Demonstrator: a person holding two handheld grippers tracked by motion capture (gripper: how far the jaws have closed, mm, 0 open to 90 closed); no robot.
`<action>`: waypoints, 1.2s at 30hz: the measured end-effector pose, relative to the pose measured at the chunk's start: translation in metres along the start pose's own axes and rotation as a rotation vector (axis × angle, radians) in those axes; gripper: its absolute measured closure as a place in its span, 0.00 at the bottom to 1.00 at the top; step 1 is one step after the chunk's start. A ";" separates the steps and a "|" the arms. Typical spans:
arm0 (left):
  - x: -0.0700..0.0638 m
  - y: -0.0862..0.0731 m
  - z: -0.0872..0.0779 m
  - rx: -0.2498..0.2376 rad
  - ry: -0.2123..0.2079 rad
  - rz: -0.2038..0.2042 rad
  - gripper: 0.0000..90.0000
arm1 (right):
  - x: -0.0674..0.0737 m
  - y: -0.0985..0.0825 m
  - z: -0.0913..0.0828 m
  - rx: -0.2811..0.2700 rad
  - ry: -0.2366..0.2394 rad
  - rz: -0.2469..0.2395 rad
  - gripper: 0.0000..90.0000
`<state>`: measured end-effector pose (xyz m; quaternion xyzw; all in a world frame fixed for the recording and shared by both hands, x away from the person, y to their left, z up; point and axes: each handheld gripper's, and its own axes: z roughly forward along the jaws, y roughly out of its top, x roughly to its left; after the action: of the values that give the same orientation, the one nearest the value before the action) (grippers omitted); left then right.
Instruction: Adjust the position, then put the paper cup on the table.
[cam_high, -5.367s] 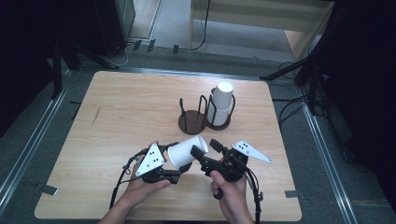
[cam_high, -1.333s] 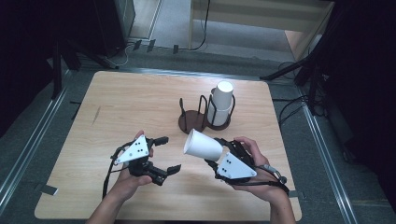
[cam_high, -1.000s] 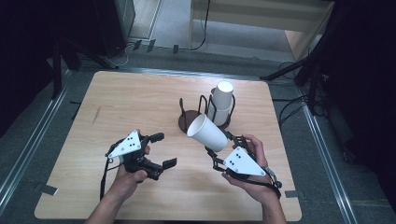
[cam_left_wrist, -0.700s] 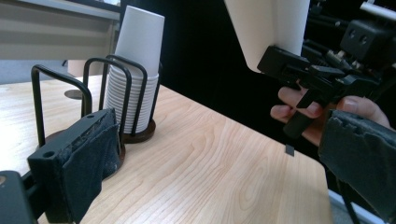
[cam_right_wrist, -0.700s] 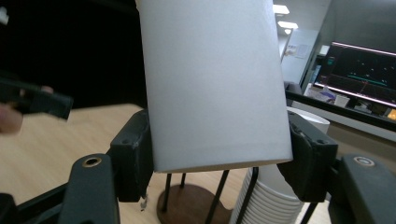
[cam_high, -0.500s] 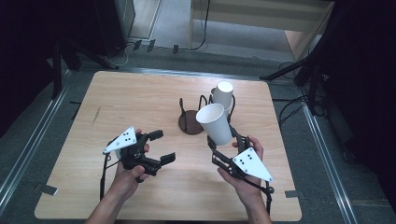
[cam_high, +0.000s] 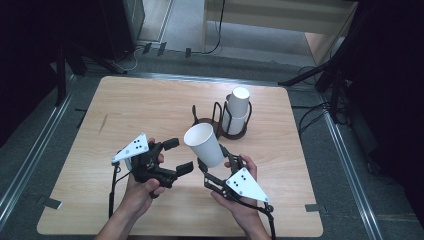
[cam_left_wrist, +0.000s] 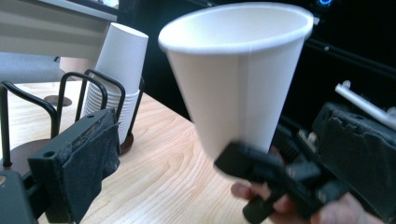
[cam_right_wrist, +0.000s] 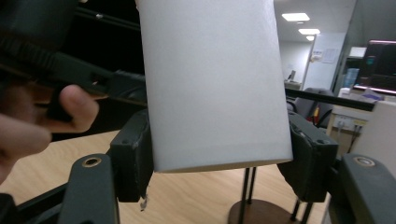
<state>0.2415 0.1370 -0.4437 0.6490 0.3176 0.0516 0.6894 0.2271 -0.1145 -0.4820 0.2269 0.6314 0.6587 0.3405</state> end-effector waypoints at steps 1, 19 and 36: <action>0.001 0.000 0.000 0.001 0.001 -0.004 0.00 | 0.002 -0.001 0.001 0.004 0.000 0.000 0.39; 0.002 0.005 -0.004 0.019 -0.005 -0.018 0.19 | 0.025 -0.011 0.007 0.039 0.089 -0.026 0.38; -0.008 0.002 0.003 0.101 0.108 0.126 0.29 | 0.022 -0.009 0.013 0.178 0.111 0.039 0.34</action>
<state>0.2373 0.1310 -0.4390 0.6981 0.3149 0.1136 0.6330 0.2234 -0.0901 -0.4926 0.2317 0.7008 0.6179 0.2707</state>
